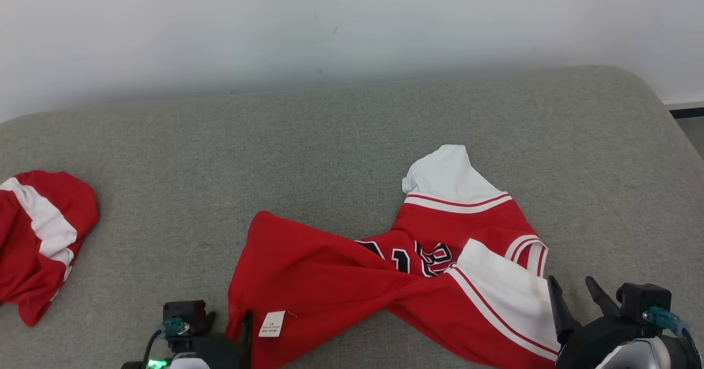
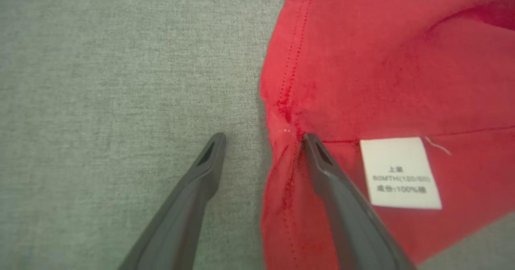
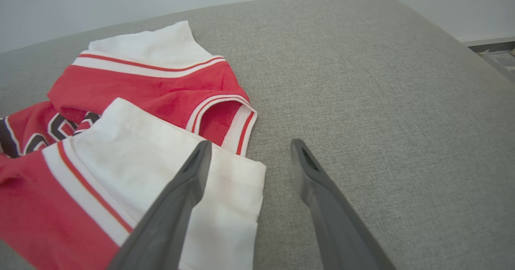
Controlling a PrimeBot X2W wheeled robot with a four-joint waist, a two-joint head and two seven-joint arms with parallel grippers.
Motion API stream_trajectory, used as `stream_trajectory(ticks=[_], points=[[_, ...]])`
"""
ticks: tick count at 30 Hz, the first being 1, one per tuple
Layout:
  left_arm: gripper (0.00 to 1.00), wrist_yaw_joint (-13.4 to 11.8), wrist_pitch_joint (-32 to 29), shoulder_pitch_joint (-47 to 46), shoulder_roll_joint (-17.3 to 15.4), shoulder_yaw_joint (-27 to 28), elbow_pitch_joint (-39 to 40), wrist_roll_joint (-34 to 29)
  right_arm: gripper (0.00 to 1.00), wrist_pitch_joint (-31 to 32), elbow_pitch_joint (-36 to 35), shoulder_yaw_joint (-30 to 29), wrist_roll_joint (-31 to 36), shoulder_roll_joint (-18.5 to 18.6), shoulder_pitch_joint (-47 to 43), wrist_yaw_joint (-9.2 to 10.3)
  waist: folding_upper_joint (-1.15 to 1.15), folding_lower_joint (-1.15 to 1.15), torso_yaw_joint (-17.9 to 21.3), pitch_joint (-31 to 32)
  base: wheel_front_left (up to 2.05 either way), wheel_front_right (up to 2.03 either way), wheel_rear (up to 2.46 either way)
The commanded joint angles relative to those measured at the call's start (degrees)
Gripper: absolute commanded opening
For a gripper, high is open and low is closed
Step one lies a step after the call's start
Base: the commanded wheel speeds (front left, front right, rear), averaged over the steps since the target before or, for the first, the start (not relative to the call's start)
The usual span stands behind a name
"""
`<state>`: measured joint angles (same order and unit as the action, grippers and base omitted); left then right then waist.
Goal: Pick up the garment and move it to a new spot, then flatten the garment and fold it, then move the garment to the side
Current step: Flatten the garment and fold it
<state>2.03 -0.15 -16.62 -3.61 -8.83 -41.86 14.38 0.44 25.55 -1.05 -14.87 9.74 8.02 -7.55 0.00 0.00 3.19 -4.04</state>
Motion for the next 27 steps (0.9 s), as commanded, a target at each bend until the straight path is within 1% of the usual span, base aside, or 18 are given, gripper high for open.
stream_trajectory(ticks=[1,3,4,6,8,9,11,15,21,24,27], points=[[1.0,-0.3,-0.7,0.1,0.0,-0.5,-1.6,-0.1,1.0,-0.4,0.1,0.1,-0.4,0.1,0.4,0.13,0.0,0.0,0.1,-0.3,0.0,0.0,0.0],[1.0,-0.9,0.0,-0.2,-0.1,-0.6,-1.8,-0.4,1.0,-0.5,0.2,0.0,-0.5,0.2,0.6,0.13,0.0,0.0,0.0,-0.7,0.0,0.0,0.0],[0.64,-1.2,0.5,-0.5,-0.2,-0.6,-1.8,-0.6,1.0,-0.6,0.2,-0.1,-0.6,0.3,0.8,0.13,0.0,0.0,0.0,-0.9,0.0,0.0,0.0],[0.48,-1.9,1.4,-1.0,-0.2,-0.5,-1.7,-0.7,1.0,-0.7,0.4,-0.1,-0.7,0.2,1.0,0.13,0.0,0.0,-0.2,-1.2,0.0,0.0,0.0],[0.49,-2.2,2.0,-1.2,-0.3,-0.5,-1.9,-0.7,1.0,-0.8,0.6,-0.2,-0.8,0.1,1.1,0.13,0.0,0.0,-0.4,-1.5,0.0,0.0,0.0],[0.71,-2.2,2.1,-1.2,-0.4,-0.6,-2.0,-0.7,1.0,-0.8,0.7,-0.2,-0.8,0.1,1.1,0.13,0.0,0.0,-0.5,-1.6,0.0,0.0,0.0],[1.0,-2.8,2.8,-1.2,-0.9,-0.7,-2.0,-1.0,1.0,-0.9,0.8,-0.3,-0.8,0.1,1.1,0.13,0.0,0.0,-0.6,-1.8,0.0,0.0,0.0],[1.0,-3.2,5.1,-0.6,-1.2,-1.1,-1.3,-1.4,1.0,-1.0,1.1,-0.4,-0.9,0.2,1.0,0.13,0.0,0.0,-0.9,-1.7,0.0,0.0,0.0],[1.0,-1.0,6.0,-0.2,-1.3,-2.4,-0.8,-1.0,1.0,-1.0,1.4,-0.4,-0.9,0.1,0.8,0.13,0.0,0.0,-1.3,-1.3,0.0,0.0,0.0],[1.0,-1.3,6.5,-0.9,-1.1,-2.8,-0.7,-1.2,1.0,-1.0,1.6,-0.2,-1.0,0.1,1.0,0.13,0.0,0.0,-1.2,-1.2,0.0,0.0,0.0],[0.84,-1.4,7.0,-1.6,-1.0,-3.0,-0.7,-1.0,1.0,-1.0,1.7,0.1,-1.1,0.0,1.2,0.13,0.0,0.0,-1.1,-1.0,0.0,0.0,0.0]])
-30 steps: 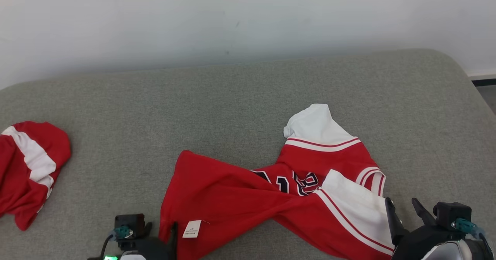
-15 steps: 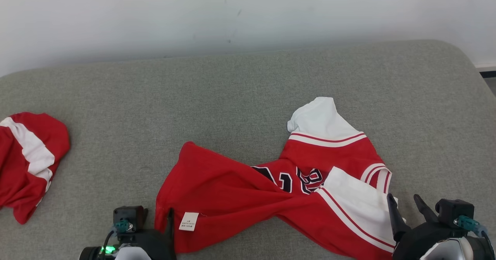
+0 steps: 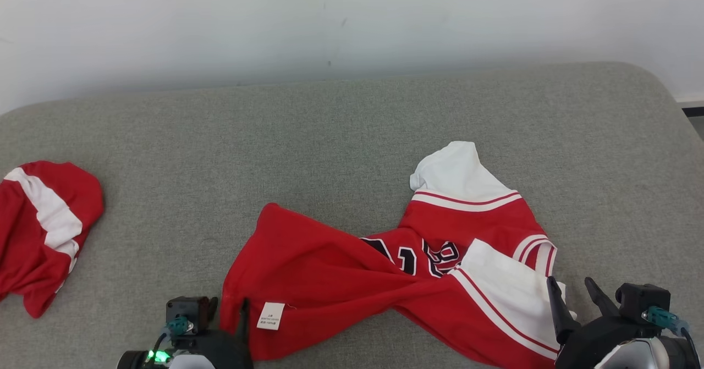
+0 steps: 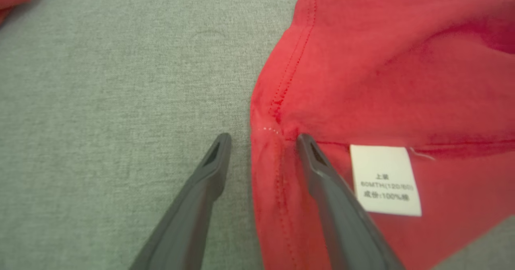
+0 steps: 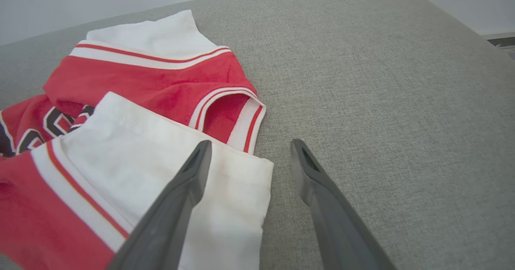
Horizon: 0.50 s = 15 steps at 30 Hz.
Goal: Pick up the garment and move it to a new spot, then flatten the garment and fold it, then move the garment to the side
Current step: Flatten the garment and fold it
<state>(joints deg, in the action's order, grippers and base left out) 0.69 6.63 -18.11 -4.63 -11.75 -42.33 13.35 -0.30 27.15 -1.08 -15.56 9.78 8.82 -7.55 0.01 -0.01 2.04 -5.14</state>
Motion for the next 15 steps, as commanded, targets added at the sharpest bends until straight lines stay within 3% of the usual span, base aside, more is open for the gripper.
stream_trajectory(ticks=[1,2,3,4,5,15], points=[[0.74,0.0,0.4,-0.2,0.0,-0.1,-0.3,0.1,1.0,-0.2,0.1,0.2,-0.5,0.0,0.5,0.13,-0.01,0.01,0.1,0.1,0.0,0.0,0.0],[0.49,-0.1,1.0,-0.5,-0.1,-0.1,-0.2,0.2,1.0,-0.2,0.3,0.2,-0.6,0.1,0.5,0.13,-0.01,0.01,0.2,0.2,0.0,0.0,0.0],[0.44,0.0,1.1,-0.5,-0.1,-0.2,-0.2,0.4,1.0,-0.2,0.3,0.1,-0.6,0.2,0.4,0.13,-0.01,0.01,0.2,0.2,0.0,0.0,0.0],[0.11,0.0,1.6,-0.6,-0.1,-0.2,-0.1,0.4,1.0,-0.3,0.4,0.1,-0.6,0.2,0.4,0.13,-0.01,0.01,0.2,0.3,0.0,0.0,0.0],[0.0,-0.1,2.1,-0.7,-0.1,-0.3,0.0,0.4,1.0,-0.3,0.4,0.1,-0.6,0.3,0.4,0.13,-0.01,0.01,0.2,0.4,0.0,0.0,0.0],[0.0,-1.0,7.4,1.4,0.1,-0.6,6.3,0.3,1.0,1.1,0.3,-1.3,-0.7,0.8,-0.1,0.13,-0.01,0.01,-1.0,-0.9,0.0,0.0,0.0]])
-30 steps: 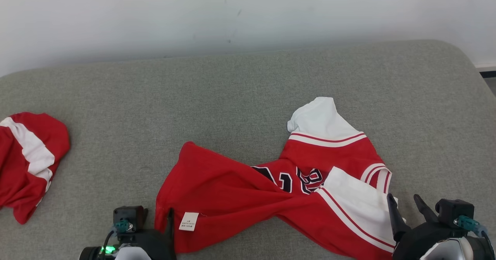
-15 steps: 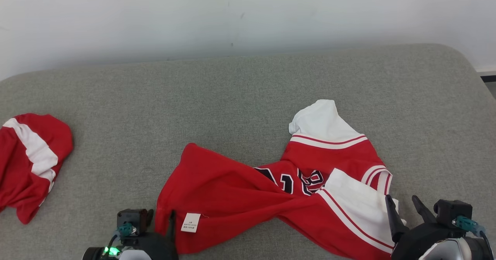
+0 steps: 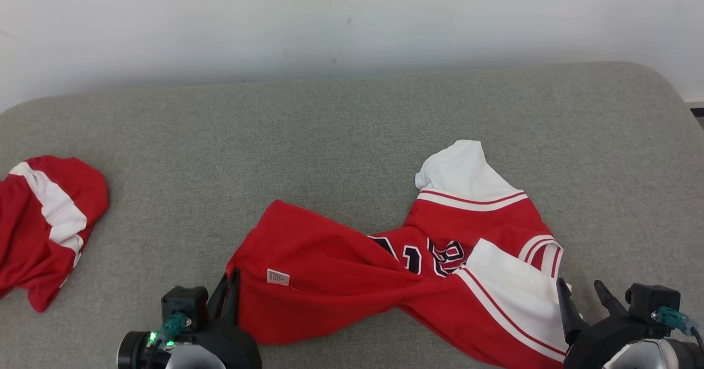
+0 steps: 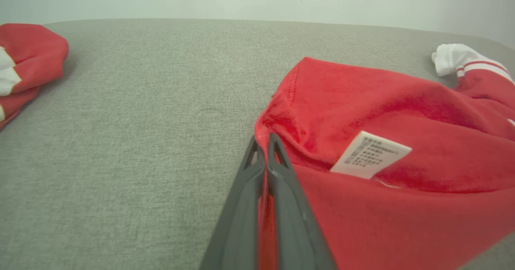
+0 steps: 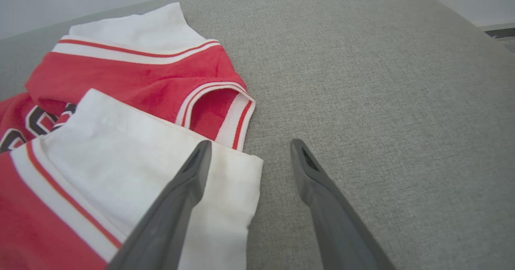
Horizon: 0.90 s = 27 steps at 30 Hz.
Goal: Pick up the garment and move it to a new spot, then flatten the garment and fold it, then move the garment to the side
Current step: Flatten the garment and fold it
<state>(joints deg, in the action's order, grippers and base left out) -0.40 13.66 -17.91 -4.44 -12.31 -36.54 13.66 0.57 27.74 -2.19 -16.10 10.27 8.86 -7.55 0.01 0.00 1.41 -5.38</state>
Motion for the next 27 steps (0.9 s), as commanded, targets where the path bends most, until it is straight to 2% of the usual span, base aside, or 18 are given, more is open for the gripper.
stream_trajectory(ticks=[1,10,19,27], points=[[0.0,0.0,0.6,1.7,0.0,-0.2,1.5,0.0,1.0,0.4,-0.4,-0.3,-0.3,0.3,0.0,0.13,-0.01,0.0,-0.4,-1.1,0.0,0.0,0.0],[0.0,-0.3,1.4,7.0,0.2,0.2,9.2,1.4,1.0,3.4,-1.1,-2.3,-1.3,0.4,0.2,0.13,-0.01,0.0,-1.1,-3.2,0.0,0.0,0.0],[0.0,0.0,1.1,8.3,0.4,-0.5,11.4,2.1,1.0,11.6,1.4,-2.0,-3.2,-1.1,0.2,0.13,-0.01,0.0,-0.9,-4.0,0.0,0.0,0.0],[0.0,-0.2,0.7,7.9,0.1,-0.6,12.0,2.9,1.0,12.1,2.4,-6.7,3.0,-1.8,0.5,0.2,-0.01,0.0,-0.3,-4.5,0.0,0.0,0.0]])
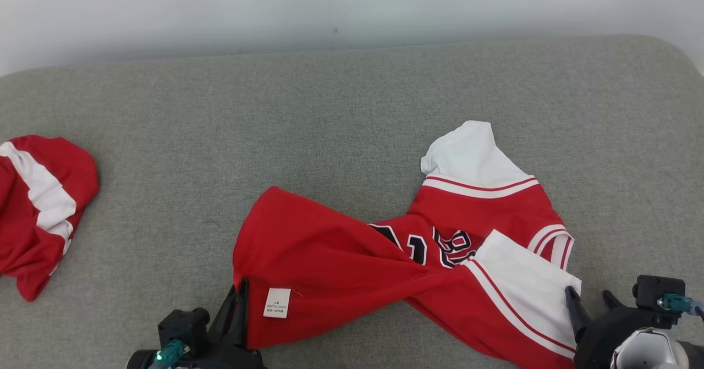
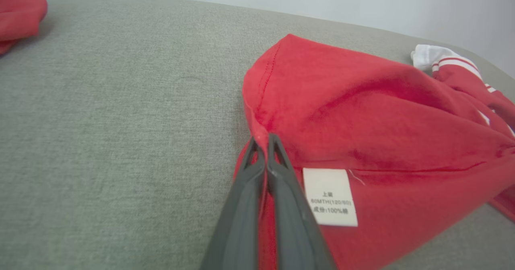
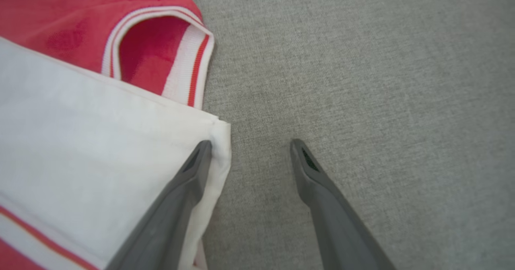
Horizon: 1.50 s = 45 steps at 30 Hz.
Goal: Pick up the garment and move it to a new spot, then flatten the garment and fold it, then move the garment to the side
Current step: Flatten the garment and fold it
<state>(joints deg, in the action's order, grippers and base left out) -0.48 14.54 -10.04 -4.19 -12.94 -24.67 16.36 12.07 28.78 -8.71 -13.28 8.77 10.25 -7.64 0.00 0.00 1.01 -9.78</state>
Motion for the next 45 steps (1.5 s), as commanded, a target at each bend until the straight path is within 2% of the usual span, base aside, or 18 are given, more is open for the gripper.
stream_trajectory(ticks=[1,5,11,13,14,17,19,20,21,22,30,33,40,45], points=[[0.0,-0.1,-0.2,0.0,-0.3,0.0,0.3,0.3,1.0,0.7,1.5,-1.0,1.6,-0.4,-0.7,0.29,0.0,0.0,0.1,-0.2,0.0,0.0,0.0],[0.0,0.0,-0.4,0.1,-0.6,-0.2,0.7,0.5,1.0,1.8,2.0,-2.6,5.3,-1.6,0.3,0.3,0.0,0.0,0.1,-0.7,0.0,0.0,0.0],[0.0,0.1,-0.6,0.5,-1.1,-0.1,0.8,1.0,0.99,4.7,3.1,0.0,5.1,-3.2,0.2,0.22,0.0,0.0,-0.2,-1.0,0.0,0.0,0.0],[0.0,-0.1,-0.6,0.6,-1.2,-0.1,0.8,1.2,0.84,5.5,3.4,0.6,4.8,-3.3,-0.1,0.21,0.0,0.0,-0.2,-0.9,0.0,0.0,0.0],[0.0,-0.2,-0.6,0.7,-1.3,0.0,0.9,1.3,0.73,5.9,3.4,1.2,4.6,-3.2,-0.2,0.12,0.0,0.0,-0.2,-0.9,0.0,0.0,0.0],[0.0,-0.5,-0.6,0.9,-1.5,0.2,1.1,1.5,0.75,6.8,3.2,3.5,4.2,-3.2,-0.1,-0.08,0.0,0.0,0.0,-0.9,0.0,0.0,0.0],[0.0,-0.6,-0.6,0.9,-1.6,0.2,1.3,1.8,0.67,7.1,3.0,4.9,3.5,-3.4,0.5,-0.13,0.0,0.0,0.0,-1.0,0.0,0.0,0.0],[0.0,-0.6,-0.6,0.9,-1.6,0.2,1.3,1.8,0.67,7.1,3.0,4.9,3.5,-3.4,0.5,-0.13,0.0,0.0,0.0,-1.0,0.0,0.0,0.0],[0.0,-0.7,-0.7,0.9,-1.6,0.2,1.4,1.8,0.63,7.3,3.0,5.7,3.4,-3.3,0.9,-0.15,0.0,0.0,0.0,-1.0,0.0,0.0,0.0],[0.0,-0.8,-0.7,0.8,-1.6,0.1,1.4,1.8,0.52,7.7,3.2,6.3,3.0,-3.2,1.1,-0.18,0.0,0.0,-0.1,-1.0,0.0,0.0,0.0],[0.0,-0.9,-0.7,0.3,-1.7,-0.1,1.6,2.4,0.49,10.2,4.4,10.5,0.2,-3.3,1.5,-0.4,0.0,0.0,-0.7,-1.6,0.0,0.0,0.0],[0.0,-1.0,-0.6,0.4,-1.8,-0.1,1.5,2.6,0.0,10.4,4.7,11.1,-0.5,-3.1,1.5,-0.41,0.0,0.0,-0.8,-1.5,0.0,0.0,0.0],[0.0,-1.4,-0.5,0.8,-1.8,-0.2,1.2,2.9,0.0,6.3,2.2,8.9,-0.8,-1.1,0.9,-0.14,0.0,0.0,-0.6,-0.8,0.0,0.0,0.0],[0.0,-1.5,-0.1,0.6,-1.8,0.8,2.5,3.9,0.0,3.0,-3.4,6.3,-1.0,-0.4,0.3,-0.06,0.0,0.0,-0.2,0.1,0.0,0.0,0.0]])
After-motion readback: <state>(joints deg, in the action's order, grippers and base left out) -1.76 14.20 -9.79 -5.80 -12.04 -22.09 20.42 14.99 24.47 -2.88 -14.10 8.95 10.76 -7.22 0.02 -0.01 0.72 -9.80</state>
